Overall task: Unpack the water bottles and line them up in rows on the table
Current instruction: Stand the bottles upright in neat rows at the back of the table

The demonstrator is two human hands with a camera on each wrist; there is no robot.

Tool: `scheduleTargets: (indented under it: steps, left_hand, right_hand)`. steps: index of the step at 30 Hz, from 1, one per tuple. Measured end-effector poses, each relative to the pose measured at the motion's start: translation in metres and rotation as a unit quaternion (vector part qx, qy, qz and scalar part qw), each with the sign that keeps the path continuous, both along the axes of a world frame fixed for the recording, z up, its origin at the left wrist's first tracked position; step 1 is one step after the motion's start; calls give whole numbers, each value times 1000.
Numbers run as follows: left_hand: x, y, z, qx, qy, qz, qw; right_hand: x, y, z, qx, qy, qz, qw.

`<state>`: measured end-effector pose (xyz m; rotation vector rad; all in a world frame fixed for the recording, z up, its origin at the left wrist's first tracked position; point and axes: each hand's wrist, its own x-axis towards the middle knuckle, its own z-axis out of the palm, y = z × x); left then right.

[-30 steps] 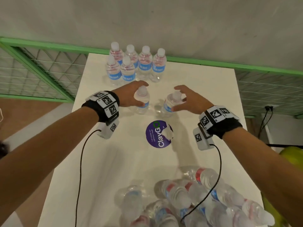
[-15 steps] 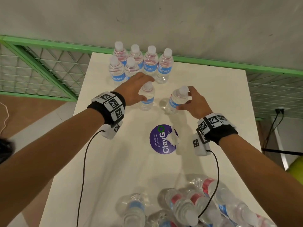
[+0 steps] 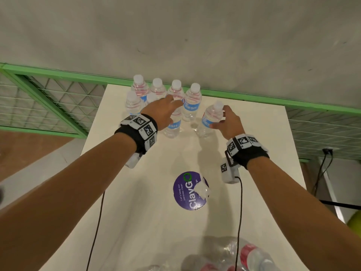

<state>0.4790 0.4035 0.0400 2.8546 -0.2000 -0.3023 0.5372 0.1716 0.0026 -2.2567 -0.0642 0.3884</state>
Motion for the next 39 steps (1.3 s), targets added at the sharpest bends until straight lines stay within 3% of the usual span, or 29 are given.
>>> scheduleTargets:
  steps: [7, 16, 39]
  left_hand:
    - [11, 3, -3, 16, -7, 7, 1000]
    - [24, 8, -4, 125, -49, -40, 990]
    - [26, 18, -4, 87, -46, -50, 994]
  right_hand:
    - [34, 9, 2, -24, -25, 12, 999]
    - [45, 14, -1, -6, -32, 12, 999]
    - [54, 17, -8, 7, -17, 23, 1000]
